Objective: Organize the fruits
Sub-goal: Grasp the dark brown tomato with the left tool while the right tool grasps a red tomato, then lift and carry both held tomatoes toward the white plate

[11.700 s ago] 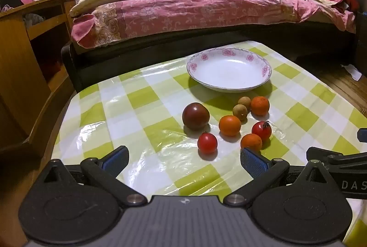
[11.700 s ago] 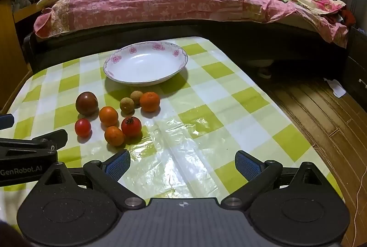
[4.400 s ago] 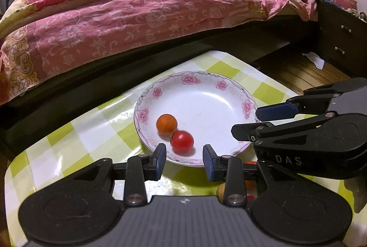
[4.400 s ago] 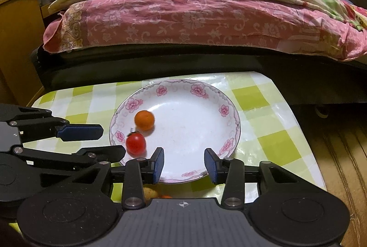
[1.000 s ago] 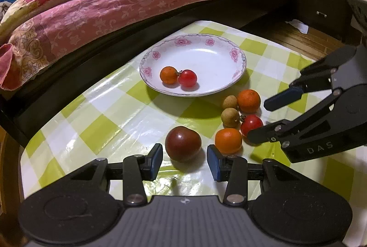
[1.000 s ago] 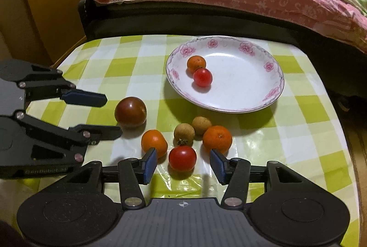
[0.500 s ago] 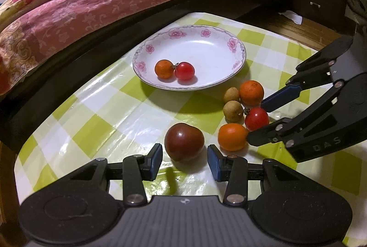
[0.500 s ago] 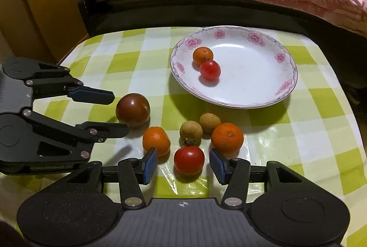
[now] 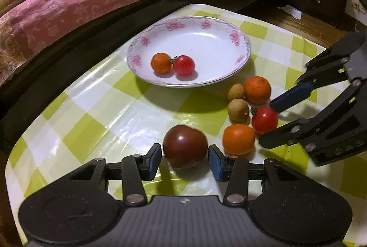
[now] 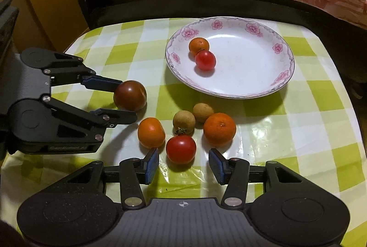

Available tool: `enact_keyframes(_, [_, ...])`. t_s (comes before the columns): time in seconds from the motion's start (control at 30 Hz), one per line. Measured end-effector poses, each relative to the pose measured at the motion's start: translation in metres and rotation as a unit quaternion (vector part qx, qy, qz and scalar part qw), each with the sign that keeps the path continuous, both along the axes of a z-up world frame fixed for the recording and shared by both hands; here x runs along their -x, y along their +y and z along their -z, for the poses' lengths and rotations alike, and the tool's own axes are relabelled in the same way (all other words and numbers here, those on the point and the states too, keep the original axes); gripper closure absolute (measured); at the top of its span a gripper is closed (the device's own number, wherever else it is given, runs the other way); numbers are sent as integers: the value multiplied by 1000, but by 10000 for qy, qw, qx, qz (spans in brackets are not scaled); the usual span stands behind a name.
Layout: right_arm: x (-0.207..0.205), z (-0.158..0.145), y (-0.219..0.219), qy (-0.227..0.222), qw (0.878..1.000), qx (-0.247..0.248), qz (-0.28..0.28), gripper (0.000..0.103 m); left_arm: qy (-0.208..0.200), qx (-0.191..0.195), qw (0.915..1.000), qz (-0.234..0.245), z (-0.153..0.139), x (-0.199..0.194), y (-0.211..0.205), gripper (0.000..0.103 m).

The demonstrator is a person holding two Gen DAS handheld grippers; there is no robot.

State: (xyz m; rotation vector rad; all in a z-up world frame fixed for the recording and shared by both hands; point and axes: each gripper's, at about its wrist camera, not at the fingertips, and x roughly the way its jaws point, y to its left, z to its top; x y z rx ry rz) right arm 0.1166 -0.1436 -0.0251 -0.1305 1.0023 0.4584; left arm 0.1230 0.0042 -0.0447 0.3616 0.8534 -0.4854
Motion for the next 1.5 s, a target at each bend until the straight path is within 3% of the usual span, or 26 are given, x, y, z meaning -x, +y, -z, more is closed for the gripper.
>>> enact_keyframes(0.33, [-6,4,4,33,10000,8,71,74,-2,16,9999,-101,-2,3,0,55])
enact_keyframes(0.6, [-6,5,7,-3,9999,107,81,74,-79,-199,9997,-106,1,4,-4,55])
enact_keyframes(1.5, [-6,3,12,-87,9988,452,165,77,-78,-126,9996,-232,-6,5,0,56])
